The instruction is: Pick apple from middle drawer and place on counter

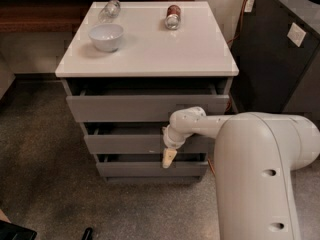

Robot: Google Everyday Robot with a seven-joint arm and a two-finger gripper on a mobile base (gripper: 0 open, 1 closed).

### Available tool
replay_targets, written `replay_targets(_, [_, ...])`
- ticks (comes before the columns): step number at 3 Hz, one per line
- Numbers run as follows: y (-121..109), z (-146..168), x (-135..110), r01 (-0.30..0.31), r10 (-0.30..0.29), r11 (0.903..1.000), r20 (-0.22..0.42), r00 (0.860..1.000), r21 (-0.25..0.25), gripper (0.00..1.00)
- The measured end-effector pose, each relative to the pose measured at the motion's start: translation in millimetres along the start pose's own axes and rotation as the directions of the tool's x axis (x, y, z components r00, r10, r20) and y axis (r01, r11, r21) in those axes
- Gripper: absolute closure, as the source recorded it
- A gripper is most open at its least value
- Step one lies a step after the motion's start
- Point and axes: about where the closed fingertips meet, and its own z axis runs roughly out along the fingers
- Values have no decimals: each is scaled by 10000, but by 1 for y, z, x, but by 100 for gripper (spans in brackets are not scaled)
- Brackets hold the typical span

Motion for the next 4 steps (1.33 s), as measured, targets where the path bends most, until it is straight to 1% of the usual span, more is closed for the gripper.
replay_targets(1, [-8,13,3,-191,191,9998,-20,9998,35,0])
replay_targets(2, [-11,22,7,-509,508,9986,-67,9987,-131,18])
replay_targets(3, [-11,24,4,-625,625,9976,6,9980,-292,41])
replay_targets(4, [-9,19,-4,-616,626,9972,208,9978,-423,64])
